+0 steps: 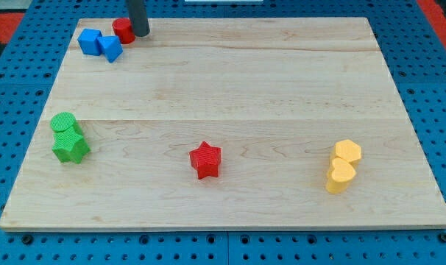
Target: Move your arm to center left
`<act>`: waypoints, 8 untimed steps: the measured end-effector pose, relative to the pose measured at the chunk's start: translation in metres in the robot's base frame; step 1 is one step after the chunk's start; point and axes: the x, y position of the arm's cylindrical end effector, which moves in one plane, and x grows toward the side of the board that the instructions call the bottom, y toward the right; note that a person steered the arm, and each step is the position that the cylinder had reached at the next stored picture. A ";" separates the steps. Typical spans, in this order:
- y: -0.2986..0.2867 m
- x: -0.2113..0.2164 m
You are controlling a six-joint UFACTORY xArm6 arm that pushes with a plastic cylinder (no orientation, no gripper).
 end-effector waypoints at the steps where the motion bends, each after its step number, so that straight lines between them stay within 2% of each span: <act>1: 0.008 0.000; 3: 0.086 0.037; 4: 0.095 0.053; 8: 0.123 0.068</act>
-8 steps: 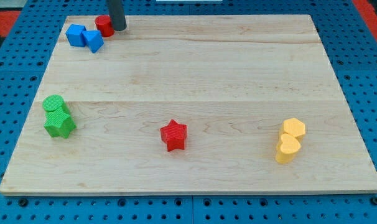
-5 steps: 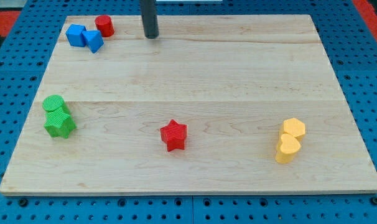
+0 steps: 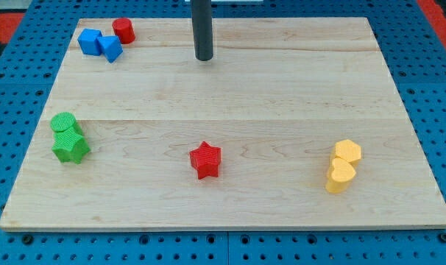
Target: Move your arm to center left
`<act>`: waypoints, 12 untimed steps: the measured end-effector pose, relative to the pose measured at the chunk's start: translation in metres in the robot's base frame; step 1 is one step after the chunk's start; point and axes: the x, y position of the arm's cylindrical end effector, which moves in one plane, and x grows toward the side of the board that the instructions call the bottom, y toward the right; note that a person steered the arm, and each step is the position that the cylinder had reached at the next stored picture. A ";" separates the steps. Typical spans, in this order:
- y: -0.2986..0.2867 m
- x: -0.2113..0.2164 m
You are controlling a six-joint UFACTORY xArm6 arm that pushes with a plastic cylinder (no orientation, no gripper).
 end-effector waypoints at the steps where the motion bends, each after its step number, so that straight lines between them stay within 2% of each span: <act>1: 0.004 0.014; 3: -0.031 0.059; 6: -0.099 0.070; 9: -0.072 0.070; 10: -0.098 0.070; 12: -0.208 0.070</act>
